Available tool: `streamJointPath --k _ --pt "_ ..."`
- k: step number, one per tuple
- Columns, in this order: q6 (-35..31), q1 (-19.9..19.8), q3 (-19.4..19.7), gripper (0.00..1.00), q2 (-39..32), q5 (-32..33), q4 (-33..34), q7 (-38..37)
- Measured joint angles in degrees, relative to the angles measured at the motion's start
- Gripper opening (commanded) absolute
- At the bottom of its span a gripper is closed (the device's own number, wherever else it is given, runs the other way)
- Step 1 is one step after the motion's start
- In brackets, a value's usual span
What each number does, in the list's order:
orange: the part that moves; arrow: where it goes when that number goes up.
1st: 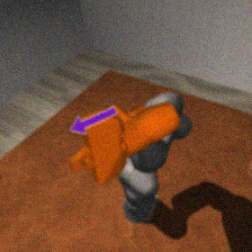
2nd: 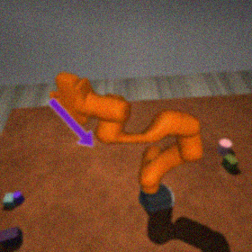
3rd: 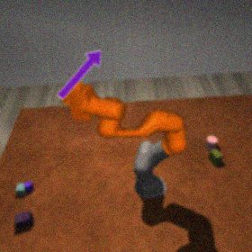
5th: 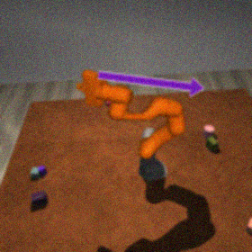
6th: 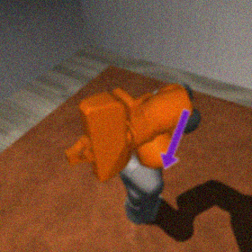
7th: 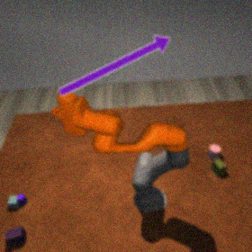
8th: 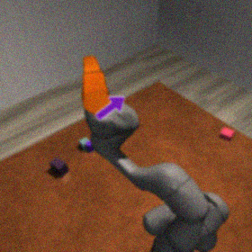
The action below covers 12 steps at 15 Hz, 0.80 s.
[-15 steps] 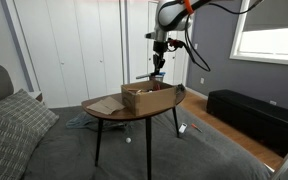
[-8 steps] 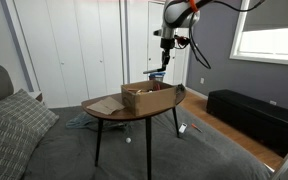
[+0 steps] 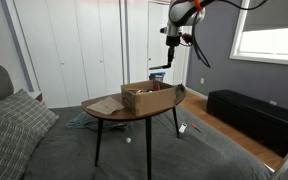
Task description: Remove the marker from the box and put it inside the container
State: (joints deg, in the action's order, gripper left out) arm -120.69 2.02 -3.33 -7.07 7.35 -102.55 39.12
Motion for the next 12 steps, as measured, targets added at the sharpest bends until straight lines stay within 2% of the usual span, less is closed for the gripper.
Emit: streamJointPath --k 5,10,11,12 --pt "0.0 0.16 0.06 0.05 0.05 7.01 0.03 -4.63" --pt "0.19 0.62 0.03 0.05 0.05 12.94 0.23 -6.08" --pt "0.47 0.83 -0.06 0.2 0.05 13.84 0.36 -6.2" --pt "0.55 1.08 -0.25 0.2 0.05 13.96 0.53 -6.2"
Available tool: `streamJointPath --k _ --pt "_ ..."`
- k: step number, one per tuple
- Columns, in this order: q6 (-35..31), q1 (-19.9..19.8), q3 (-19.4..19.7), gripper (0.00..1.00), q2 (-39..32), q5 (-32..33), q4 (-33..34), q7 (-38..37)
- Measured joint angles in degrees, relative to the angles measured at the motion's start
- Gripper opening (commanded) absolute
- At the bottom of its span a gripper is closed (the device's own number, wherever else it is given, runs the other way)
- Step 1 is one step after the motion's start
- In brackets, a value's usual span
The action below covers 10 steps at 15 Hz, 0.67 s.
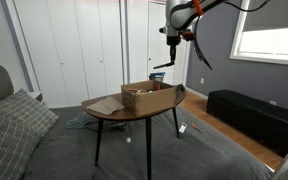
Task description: Remove the marker from the box and put it inside the container
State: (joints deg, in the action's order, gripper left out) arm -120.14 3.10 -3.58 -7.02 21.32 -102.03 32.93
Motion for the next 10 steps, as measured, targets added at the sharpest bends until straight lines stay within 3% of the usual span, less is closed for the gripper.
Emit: streamJointPath --k 4,5,10 --pt "0.01 0.52 -0.38 0.2 0.0 0.0 0.29 0.0" --pt "0.01 0.52 -0.38 0.05 0.0 0.0 0.29 0.0" --pt "-0.09 1.01 -0.48 0.05 -0.11 3.08 0.58 0.17"
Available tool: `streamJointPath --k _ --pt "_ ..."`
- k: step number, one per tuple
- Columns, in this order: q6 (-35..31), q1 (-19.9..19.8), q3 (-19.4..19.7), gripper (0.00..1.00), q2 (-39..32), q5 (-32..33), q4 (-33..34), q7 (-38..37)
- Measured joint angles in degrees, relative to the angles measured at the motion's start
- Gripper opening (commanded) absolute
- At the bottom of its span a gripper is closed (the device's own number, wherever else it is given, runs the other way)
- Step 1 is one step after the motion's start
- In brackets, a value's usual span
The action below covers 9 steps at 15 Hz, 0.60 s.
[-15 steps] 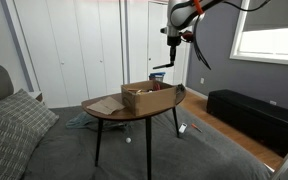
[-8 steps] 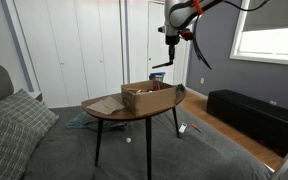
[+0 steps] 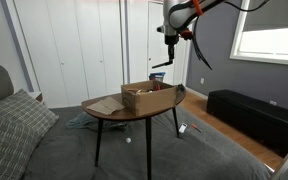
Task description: Remove the marker from the box and put it inside the container
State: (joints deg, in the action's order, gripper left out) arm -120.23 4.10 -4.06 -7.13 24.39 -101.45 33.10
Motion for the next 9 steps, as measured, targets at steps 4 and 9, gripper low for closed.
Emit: streamJointPath --k 4,9 --pt "1.21 1.74 -0.76 0.05 -0.51 6.11 1.86 1.57" --pt "7.69 3.83 -1.47 0.05 -2.55 14.67 5.48 4.79"
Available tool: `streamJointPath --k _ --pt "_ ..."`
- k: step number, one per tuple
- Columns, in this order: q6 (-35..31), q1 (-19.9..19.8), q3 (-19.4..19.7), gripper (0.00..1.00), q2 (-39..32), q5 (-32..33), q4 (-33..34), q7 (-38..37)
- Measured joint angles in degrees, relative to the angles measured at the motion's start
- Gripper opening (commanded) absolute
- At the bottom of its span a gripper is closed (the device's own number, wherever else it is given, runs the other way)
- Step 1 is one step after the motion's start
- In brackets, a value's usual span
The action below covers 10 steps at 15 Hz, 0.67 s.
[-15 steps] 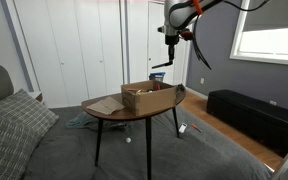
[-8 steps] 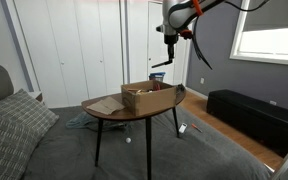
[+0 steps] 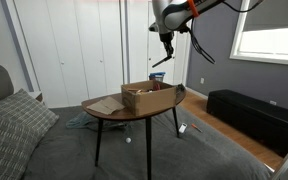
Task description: Remove the marker from the box and put it inside the container
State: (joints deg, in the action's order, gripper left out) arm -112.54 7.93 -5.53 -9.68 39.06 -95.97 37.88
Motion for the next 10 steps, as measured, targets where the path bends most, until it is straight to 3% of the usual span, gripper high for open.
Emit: streamJointPath --k 4,10 --pt "4.49 1.55 -0.61 0.05 -2.3 8.33 2.73 3.01" --pt "6.04 4.4 -2.14 0.05 -5.99 18.94 4.02 6.06"
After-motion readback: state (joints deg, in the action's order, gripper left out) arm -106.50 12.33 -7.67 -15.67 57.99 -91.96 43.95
